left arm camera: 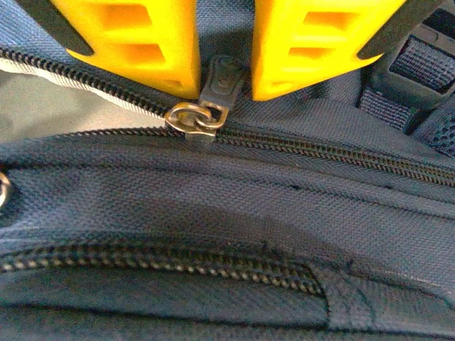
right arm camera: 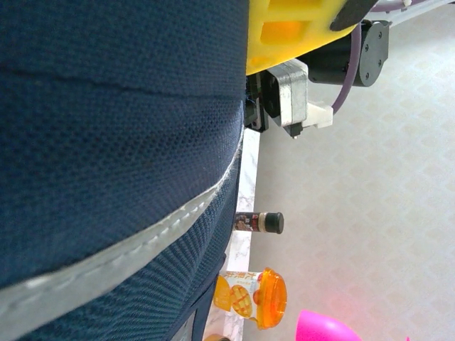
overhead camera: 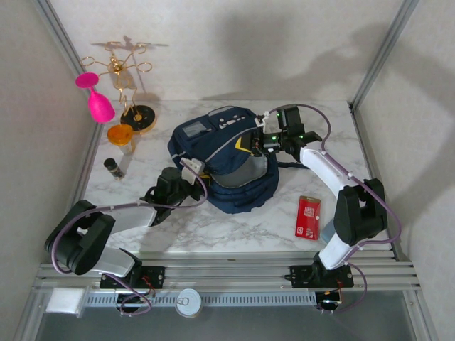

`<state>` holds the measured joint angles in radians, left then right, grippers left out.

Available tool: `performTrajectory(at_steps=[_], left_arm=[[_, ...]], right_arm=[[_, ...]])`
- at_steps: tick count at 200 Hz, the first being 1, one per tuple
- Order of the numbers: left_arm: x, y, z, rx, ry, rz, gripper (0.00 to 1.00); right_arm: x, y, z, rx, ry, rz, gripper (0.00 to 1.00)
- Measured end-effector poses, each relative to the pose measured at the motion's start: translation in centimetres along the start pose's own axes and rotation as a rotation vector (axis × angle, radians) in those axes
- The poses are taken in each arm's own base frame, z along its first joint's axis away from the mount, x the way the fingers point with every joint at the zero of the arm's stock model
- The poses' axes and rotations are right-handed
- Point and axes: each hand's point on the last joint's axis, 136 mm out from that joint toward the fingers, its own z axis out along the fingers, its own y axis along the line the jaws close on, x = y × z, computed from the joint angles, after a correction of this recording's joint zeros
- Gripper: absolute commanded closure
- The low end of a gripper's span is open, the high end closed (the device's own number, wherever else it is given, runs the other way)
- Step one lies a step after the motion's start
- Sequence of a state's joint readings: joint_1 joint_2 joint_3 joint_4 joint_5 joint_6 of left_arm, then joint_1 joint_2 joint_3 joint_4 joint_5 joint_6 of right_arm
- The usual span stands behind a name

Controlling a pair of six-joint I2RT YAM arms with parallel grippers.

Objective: Pack the student bag

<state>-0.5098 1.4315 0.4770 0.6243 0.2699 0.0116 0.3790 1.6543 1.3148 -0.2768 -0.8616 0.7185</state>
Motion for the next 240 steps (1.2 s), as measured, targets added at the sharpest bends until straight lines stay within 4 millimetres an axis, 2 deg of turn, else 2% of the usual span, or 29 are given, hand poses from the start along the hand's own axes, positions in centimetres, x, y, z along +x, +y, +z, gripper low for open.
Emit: performTrajectory(at_steps=[21,47,85,114,151,173,197,240], left_arm=[[-0.1,0.1,0.1,-0.002,-0.001,0.004,0.96],[-0.2,0.5,0.1,-0.013,-0.004,0.007,1.0],[-0.9,2.6,0.1,-0.038,-0.019,-0.054,1.0],[-1.6,4.8,1.0,-0.074,-0.01,-0.133,1.0],[-1.8,6.5,1.8,-0.116,0.016,-0.217,1.0],[-1.6,8.4,1.5,-0.175,0.017,-0.284,1.0],[-1.5,10.2,1.1,-0.241,0.023,-0.355,1.0],[0.2,11.7,0.3,-0.328,0.077,-0.447,1.0]], right_arm=[[0.0,0.0,0.0,0.0,0.0,0.0,1.0],[-0.1,0.0,0.0,-0.001,-0.002,-0.001,1.0],[-0.3,0.1,0.0,-0.003,-0.013,-0.013,1.0],[-0.6,0.3,0.0,-0.015,-0.024,-0.033,1.0],[-1.1,-0.1,0.5,-0.019,-0.031,-0.037,1.0],[-1.0,0.1,0.9,-0.027,-0.025,-0.046,1.0],[-0.7,-0.1,1.9,-0.032,-0.01,-0.05,1.0],[-0.3,-0.7,4.6,-0.043,0.017,-0.065,1.0]])
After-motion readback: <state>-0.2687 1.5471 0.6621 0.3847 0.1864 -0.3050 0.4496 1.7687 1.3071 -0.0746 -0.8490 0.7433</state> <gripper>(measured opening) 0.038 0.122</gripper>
